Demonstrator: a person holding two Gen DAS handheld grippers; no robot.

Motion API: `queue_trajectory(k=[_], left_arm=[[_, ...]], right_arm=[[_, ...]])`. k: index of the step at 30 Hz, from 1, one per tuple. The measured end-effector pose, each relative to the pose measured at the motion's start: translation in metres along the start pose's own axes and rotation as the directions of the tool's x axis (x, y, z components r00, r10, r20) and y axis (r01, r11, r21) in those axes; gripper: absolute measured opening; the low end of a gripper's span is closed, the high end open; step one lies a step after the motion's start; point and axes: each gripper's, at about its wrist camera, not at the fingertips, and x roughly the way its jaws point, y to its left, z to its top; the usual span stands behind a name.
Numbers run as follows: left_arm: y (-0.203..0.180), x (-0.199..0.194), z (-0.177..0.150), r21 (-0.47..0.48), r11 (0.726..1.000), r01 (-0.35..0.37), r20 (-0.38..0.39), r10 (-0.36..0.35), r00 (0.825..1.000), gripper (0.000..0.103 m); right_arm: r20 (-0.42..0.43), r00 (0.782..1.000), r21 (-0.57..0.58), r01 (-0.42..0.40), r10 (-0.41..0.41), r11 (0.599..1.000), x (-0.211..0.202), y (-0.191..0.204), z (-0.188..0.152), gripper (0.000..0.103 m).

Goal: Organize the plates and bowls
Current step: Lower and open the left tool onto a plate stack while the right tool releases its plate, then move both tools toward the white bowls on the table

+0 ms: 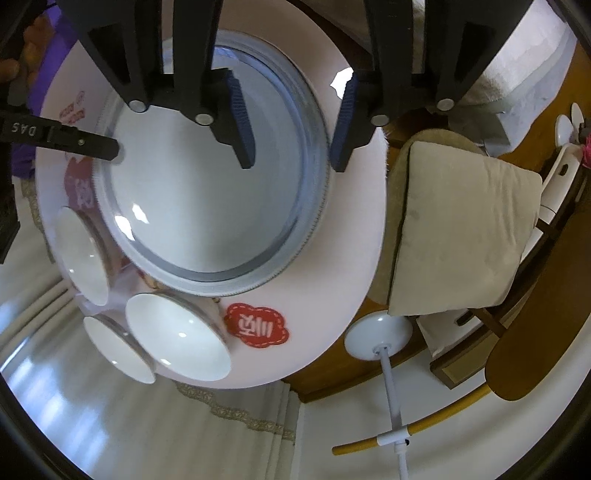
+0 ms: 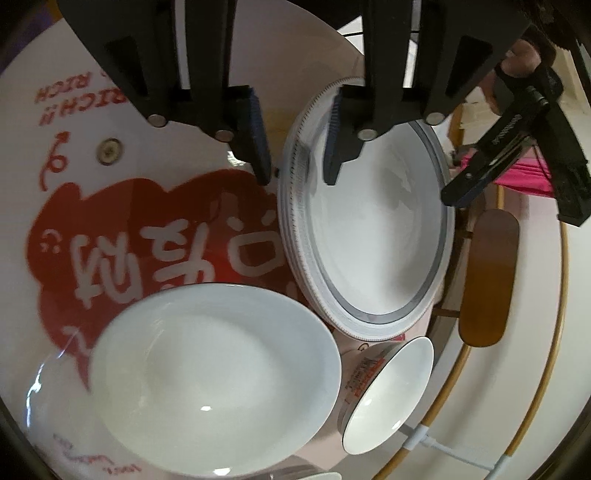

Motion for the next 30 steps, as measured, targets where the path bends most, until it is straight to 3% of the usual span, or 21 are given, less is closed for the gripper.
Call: queue_trajectory(k=[6,9,13,16,23,30], left_arm=[[-0.022,-0.025,-0.001,0.017,0.999,0.035,0.018,-0.035,0.999,0.061],[-0.035,-0.038,0.001,0.021,0.999,0.051,0.021,-0.051,0.998,0.064],[-0.053,-0.054,0.001,0.044,0.996,0.076,0.051,-0.078,0.996,0.070],[-0.066,-0.061,0.001,0.061,0.994,0.089,0.059,-0.093,0.994,0.071],[-0.093,-0.069,0.001,0.041,0.995,0.088,0.071,-0.091,0.993,0.071],[-0.125,-0.063,0.006,-0.027,0.999,0.045,0.075,-0.043,0.996,0.071]], right_arm=[[0.029,0.997,-0.052,0.066,-0.065,0.996,-0.022,0.006,-0.010,0.038],[0.057,0.994,-0.087,0.096,-0.091,0.992,-0.039,0.012,-0.014,0.040],[0.104,0.987,-0.125,0.132,-0.120,0.983,-0.061,0.019,-0.018,0.056],[0.144,0.979,-0.147,0.165,-0.144,0.975,-0.080,0.022,-0.018,0.066],[0.211,0.967,-0.142,0.175,-0.143,0.974,-0.115,0.003,-0.009,0.077],[0.190,0.977,-0.193,0.137,-0.100,0.972,-0.124,-0.028,0.016,0.077]])
